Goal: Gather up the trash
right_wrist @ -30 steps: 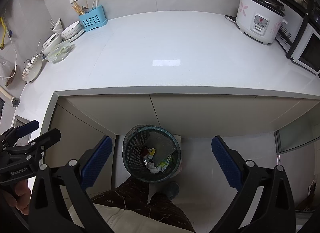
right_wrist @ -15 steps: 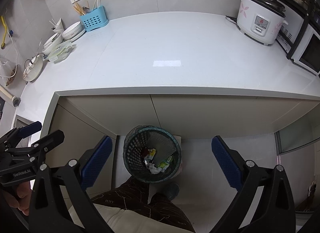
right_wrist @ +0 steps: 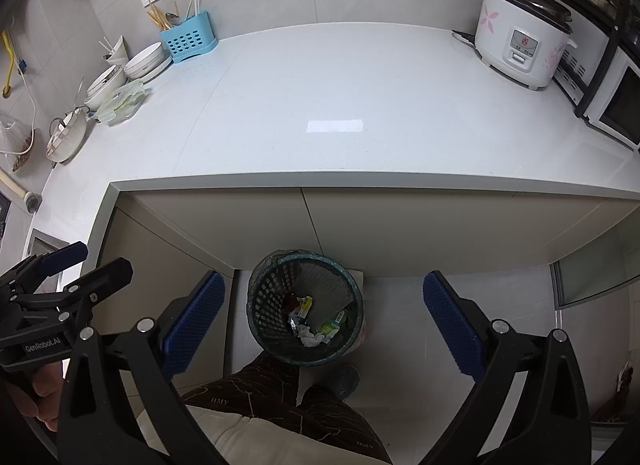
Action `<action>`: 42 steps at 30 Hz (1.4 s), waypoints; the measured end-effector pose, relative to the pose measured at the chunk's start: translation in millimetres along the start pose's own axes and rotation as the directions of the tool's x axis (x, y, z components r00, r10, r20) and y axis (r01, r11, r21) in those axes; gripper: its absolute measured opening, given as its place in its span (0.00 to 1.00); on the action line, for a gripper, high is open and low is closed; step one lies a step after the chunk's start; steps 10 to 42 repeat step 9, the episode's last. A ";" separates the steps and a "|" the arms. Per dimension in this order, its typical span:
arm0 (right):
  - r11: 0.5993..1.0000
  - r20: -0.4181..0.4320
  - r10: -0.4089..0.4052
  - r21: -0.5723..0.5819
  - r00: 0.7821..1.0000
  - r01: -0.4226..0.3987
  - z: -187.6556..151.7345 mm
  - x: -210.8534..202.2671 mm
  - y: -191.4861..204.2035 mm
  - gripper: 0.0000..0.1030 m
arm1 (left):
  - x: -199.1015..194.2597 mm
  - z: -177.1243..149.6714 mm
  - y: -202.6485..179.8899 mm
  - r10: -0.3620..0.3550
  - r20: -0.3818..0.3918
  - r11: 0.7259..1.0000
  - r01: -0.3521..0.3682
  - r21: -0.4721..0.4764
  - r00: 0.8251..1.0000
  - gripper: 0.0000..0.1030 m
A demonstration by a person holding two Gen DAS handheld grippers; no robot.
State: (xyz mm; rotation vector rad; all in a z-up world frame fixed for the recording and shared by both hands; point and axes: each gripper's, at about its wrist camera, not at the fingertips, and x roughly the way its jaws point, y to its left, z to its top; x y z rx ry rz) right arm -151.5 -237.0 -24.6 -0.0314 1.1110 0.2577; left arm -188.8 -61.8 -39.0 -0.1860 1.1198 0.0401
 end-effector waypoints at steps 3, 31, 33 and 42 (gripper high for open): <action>1.000 0.002 0.001 -0.001 1.000 -0.001 0.2 0.3 -0.6 0.93 | 1.1 0.4 -0.6 -0.008 -0.006 1.000 0.008 -0.005 1.000 0.94; 1.000 -0.002 0.004 -0.007 1.000 -0.004 2.5 2.4 -1.2 0.93 | 3.7 -0.3 -0.4 0.005 -0.012 1.000 -0.005 -0.004 1.000 0.94; 1.000 -0.002 0.004 -0.007 1.000 -0.004 2.5 2.4 -1.2 0.93 | 3.7 -0.3 -0.4 0.005 -0.012 1.000 -0.005 -0.004 1.000 0.94; 1.000 -0.002 0.004 -0.007 1.000 -0.004 2.5 2.4 -1.2 0.93 | 3.7 -0.3 -0.4 0.005 -0.012 1.000 -0.005 -0.004 1.000 0.94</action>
